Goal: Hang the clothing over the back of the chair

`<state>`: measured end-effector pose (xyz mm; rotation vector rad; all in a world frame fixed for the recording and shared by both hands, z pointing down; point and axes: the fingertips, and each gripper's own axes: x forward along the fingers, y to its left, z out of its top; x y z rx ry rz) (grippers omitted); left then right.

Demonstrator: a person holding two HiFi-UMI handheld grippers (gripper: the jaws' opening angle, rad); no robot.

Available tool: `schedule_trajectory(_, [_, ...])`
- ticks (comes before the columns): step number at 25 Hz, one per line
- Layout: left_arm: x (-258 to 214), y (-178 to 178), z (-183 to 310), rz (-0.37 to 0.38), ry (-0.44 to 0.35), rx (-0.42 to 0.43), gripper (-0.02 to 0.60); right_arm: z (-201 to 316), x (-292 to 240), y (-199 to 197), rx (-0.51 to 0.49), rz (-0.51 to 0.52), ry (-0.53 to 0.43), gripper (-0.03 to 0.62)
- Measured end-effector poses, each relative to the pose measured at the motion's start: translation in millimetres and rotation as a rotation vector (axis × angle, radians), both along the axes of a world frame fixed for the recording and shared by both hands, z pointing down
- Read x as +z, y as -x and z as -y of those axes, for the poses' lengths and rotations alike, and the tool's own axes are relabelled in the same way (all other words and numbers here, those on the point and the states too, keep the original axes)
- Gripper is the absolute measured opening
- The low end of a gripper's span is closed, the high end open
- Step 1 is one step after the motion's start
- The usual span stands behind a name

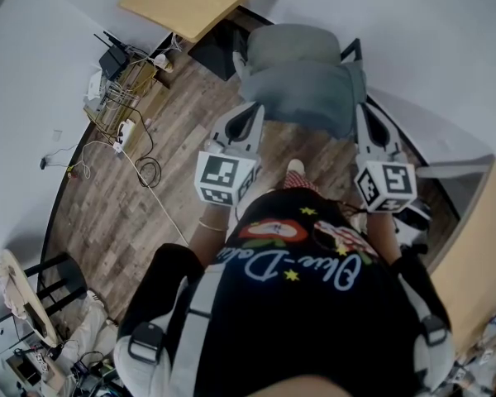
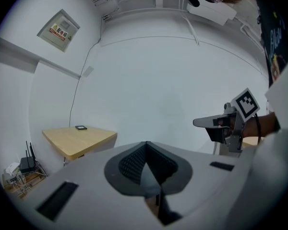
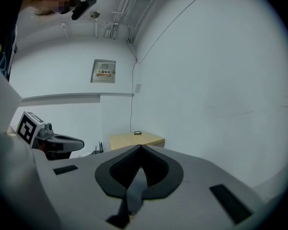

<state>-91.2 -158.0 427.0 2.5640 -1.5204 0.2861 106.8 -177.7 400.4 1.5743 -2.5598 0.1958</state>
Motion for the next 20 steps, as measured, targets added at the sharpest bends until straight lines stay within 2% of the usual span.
schedule_trajectory(3, [1,-1,0,0.015,-0.006,0.001,0.002,-2,3,-2,0.013,-0.008,0.012,0.0])
schedule_trajectory(7, [4,-5,-2,0.013,0.026,0.012,0.002,-2,6,-5,0.022,-0.026,0.025,0.0])
schedule_trajectory(13, [4,-15,0,-0.01,0.014,0.015,0.002,0,12,-10,0.024,-0.036,0.037,0.0])
schedule_trajectory(20, [6,-17,1,-0.004,0.016,0.014,0.002,-1,13,-12,0.029,-0.035,0.054,0.0])
